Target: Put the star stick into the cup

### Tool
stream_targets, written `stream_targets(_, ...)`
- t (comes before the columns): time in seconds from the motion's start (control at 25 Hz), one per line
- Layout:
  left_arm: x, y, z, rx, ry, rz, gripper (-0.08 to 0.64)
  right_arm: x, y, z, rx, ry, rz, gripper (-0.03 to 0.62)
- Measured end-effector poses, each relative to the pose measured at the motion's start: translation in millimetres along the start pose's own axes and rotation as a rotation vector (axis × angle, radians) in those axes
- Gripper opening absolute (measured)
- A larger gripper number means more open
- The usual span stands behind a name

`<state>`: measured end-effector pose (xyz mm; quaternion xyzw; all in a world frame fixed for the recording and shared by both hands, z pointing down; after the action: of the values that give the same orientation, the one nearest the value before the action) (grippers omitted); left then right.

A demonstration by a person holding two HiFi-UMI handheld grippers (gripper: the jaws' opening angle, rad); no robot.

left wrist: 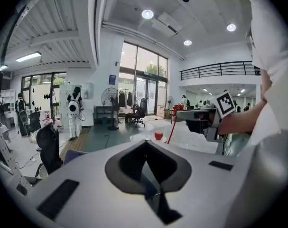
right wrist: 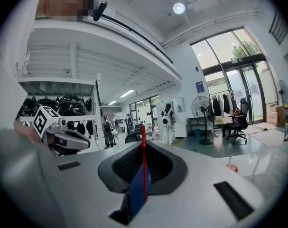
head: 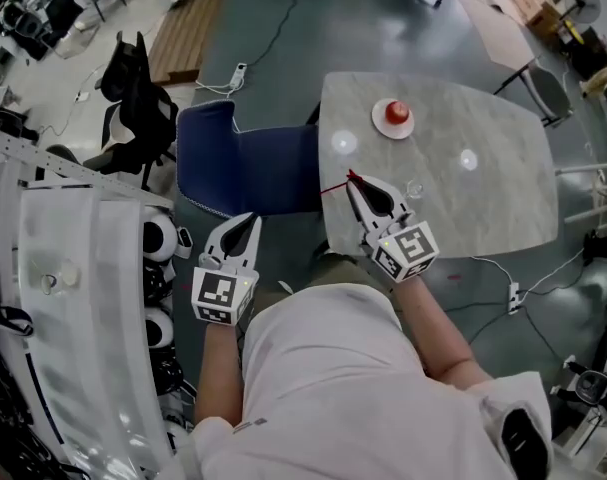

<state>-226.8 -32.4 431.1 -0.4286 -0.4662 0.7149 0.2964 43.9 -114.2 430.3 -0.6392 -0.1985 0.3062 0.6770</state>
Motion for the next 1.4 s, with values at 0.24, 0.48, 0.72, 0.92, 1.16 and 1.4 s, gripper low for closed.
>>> stream_targets(0.24, -46.1, 10.2, -21.1, -0.011, -0.035, 0.023, 0.002, 20.1, -14.4, -65.7, -0.002, -0.089, 0.031, 0.026)
stream_targets(0.48, -90.4, 14.0, -44.5, -0.025, -0.097, 0.059, 0.002, 57.5, -23.9, -115.8, 0.017, -0.185, 0.060, 0.026)
stream_targets(0.72, -120.2, 18.0, -62.9, -0.045, -0.150, 0.081, 0.002, 91.3, -23.1, -148.3, 0.046, -0.257, 0.082, 0.026)
stream_targets(0.92, -135.0, 16.2, -73.5, -0.053, -0.189, 0.093, 0.002, 118.0, -23.6, -161.9, 0.062, -0.320, 0.095, 0.026)
stream_targets(1.16, -145.3, 14.5, -82.8, -0.062, -0.226, 0.117, 0.002, 138.3, -25.2, -169.0, 0.080, -0.368, 0.124, 0.026)
stream_targets(1.4, -148.1, 13.0, -89.9, -0.074, -0.242, 0.143, 0.002, 147.3, -40.9, -170.9, 0.145, -0.386, 0.198, 0.026)
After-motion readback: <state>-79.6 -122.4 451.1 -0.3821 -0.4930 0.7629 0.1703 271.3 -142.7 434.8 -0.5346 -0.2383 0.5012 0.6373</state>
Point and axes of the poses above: the fingertips, and each gripper's own axes: x backward along the fingers, z to its left, y out of its top, the point moved 9 cm from there along x, backward along the fingers, and after that the axes turned 12 degrees about x, right-handed, at the moved point
